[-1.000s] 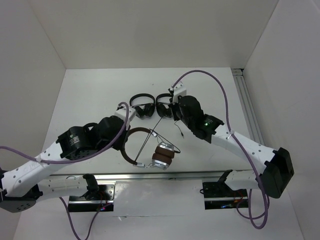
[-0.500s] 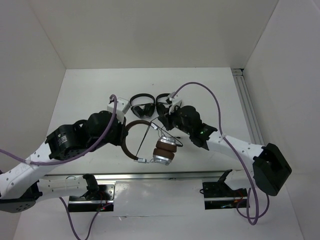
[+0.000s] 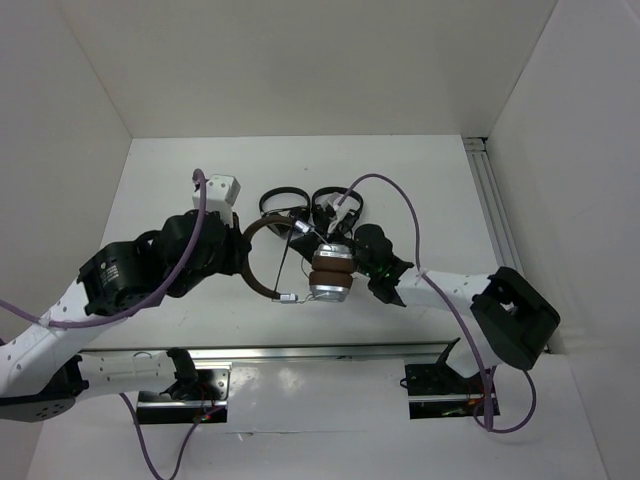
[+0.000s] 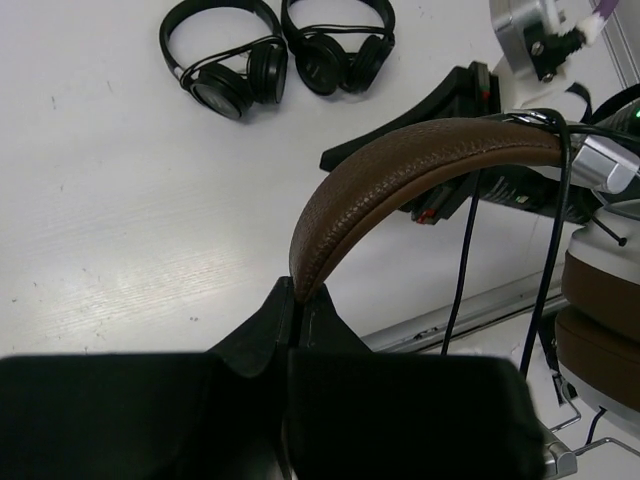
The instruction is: Wrap the headphones
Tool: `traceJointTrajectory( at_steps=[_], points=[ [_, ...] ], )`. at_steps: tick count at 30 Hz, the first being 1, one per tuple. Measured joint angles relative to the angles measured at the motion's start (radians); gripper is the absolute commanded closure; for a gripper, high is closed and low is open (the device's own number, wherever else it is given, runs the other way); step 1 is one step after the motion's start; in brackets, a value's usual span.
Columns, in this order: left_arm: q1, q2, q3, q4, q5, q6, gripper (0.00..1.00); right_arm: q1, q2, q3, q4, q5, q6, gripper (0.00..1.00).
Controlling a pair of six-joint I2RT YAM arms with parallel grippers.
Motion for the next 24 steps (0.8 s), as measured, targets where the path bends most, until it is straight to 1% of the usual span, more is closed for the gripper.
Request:
traceJointTrajectory(
  at_steps=[7,11,15,18,19,23,24],
  points=[
    [0.0,0.091,0.072,-0.043,-0.046,-0.035,1.0,0.025,0.151,-0.005,0.186,-0.011,0.06,0.94],
    [0.0,0.12,0.106,-0.054,-0.058,-0.075,1.0,0.028,0.245,-0.007,0.278,-0.003,0.113,0.88],
    [-0.005,0.113,0.163,0.03,-0.068,-0.124,1.0,0.029,0.364,-0.029,0.326,0.001,0.167,0.87],
    [-0.005,0.095,0.182,0.075,-0.076,-0.156,1.0,0.031,0.45,-0.031,0.332,0.0,0.196,0.87],
    [-0.005,0.088,0.184,0.079,-0.08,-0.159,1.0,0.031,0.465,-0.031,0.332,0.0,0.201,0.9],
    [-0.006,0.072,0.184,0.063,-0.101,-0.178,1.0,0.032,0.483,-0.029,0.344,0.002,0.212,0.98],
    [-0.006,0.07,0.184,0.059,-0.107,-0.182,1.0,0.034,0.484,-0.029,0.348,0.004,0.214,0.98]
  ],
)
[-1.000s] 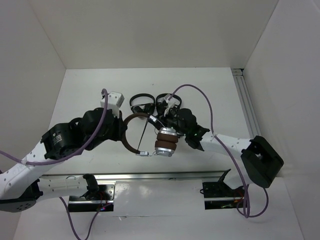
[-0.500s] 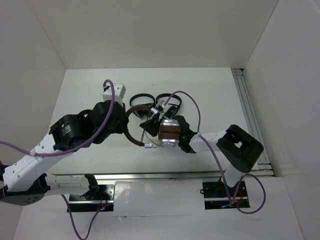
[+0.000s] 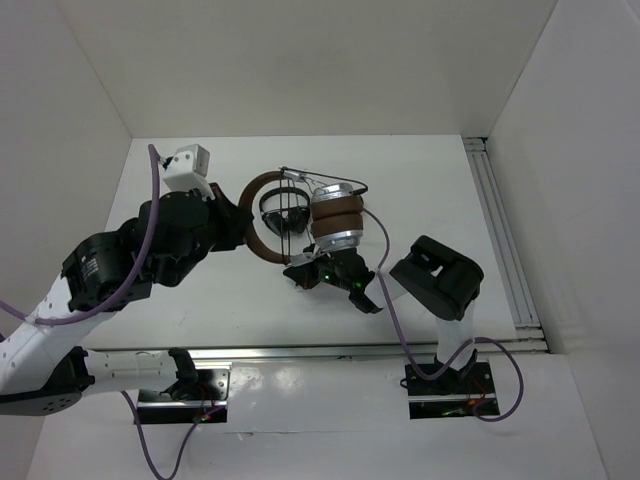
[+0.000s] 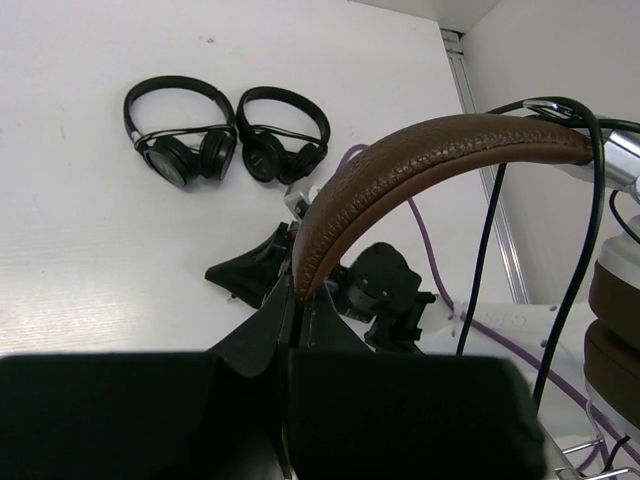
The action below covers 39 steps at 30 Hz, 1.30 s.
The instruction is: Wrap the headphones
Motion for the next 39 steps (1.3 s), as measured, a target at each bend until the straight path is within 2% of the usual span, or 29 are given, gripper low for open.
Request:
traceJointTrajectory(
  at_steps=[8,18,23,26,34,39],
  points=[
    [0.0,-0.012,0.0,-0.066,-0.091,-0.064,1.0,0.043,-0.001,-0.068,0.046,0.069,0.008,0.98],
    [0.048,-0.039,-0.021,-0.139,-0.198,-0.22,1.0,0.252,-0.061,-0.109,0.003,0.257,0.002,0.98],
    [0.14,-0.031,-0.024,-0.173,-0.208,-0.243,1.0,0.382,-0.114,-0.16,-0.004,0.351,-0.004,0.97],
    [0.203,-0.004,-0.029,-0.175,-0.198,-0.233,1.0,0.479,-0.17,-0.17,-0.058,0.431,-0.025,1.0],
    [0.472,0.035,-0.184,-0.075,-0.068,-0.125,1.0,0.807,-0.419,-0.126,-0.345,0.757,-0.085,1.0],
    [0.642,0.034,-0.297,-0.007,0.06,-0.02,1.0,0.907,-0.524,-0.032,-0.582,0.977,-0.097,1.0]
  ],
)
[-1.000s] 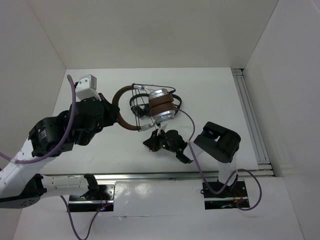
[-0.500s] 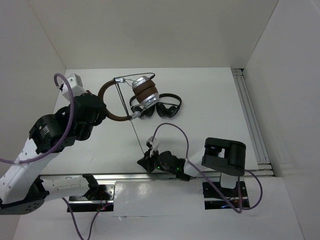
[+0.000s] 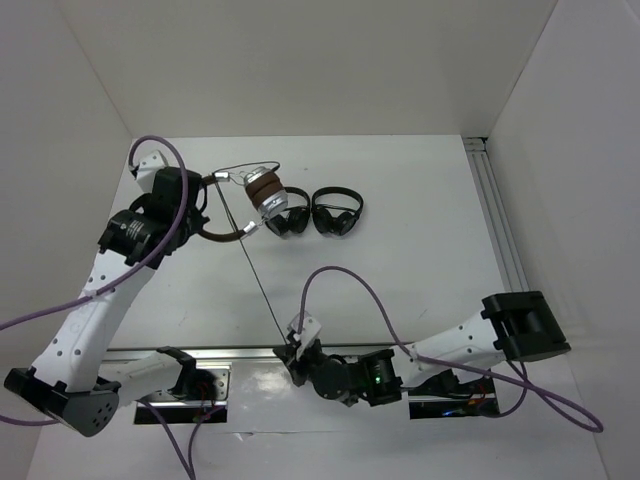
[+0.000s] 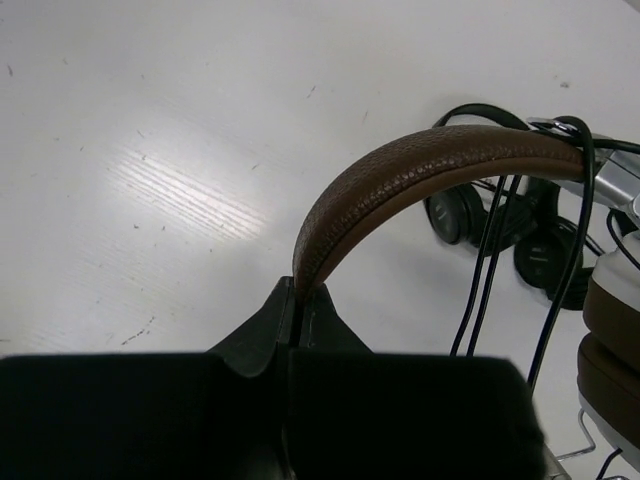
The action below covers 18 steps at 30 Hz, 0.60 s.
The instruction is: Wrap the headphones
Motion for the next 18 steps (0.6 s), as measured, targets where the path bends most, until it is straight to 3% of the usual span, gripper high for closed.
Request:
traceJointTrajectory(
  at_steps=[8,18],
  points=[
    [0.004,0.004,-0.115,0.091,0.044,0.132,1.0,0.08,-0.045,0.225,-0.39,0.148,-0.063,1.0],
    [-0.178,0.023,-0.232,0.156,0.117,0.346,1.0,0.089,-0.082,0.575,-0.803,0.177,-0.257,1.0]
  ],
)
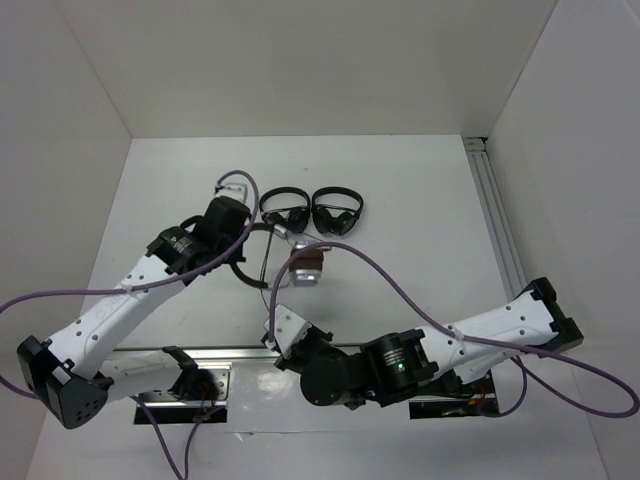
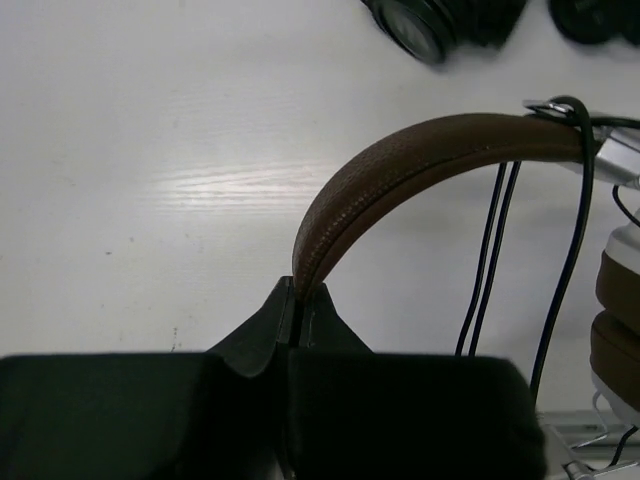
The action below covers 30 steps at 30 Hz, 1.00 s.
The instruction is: Wrap the headphones
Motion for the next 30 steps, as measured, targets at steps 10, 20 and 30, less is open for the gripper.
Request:
traceJointTrajectory(
  at_steps=[10,20,30],
  points=[
    [-0.41,-0.019,-0.104,0.035,0.082,0.177,1.0,-0.053,-0.035,0.083,-0.28,-0.002,-0.081,1.0],
    [-0.56,-0.184,-0.139,0.021,0.156,0.182,1.0,-0.143,-0.173,0.039,-0.412,0.012,-0.074,0.97],
    [-0.565,-0.243,-0.139,0.082,0.397,0.226,1.0,-0.206,-0.28,-0.029,-0.41,-0.014,-0.106,0.95]
  ],
)
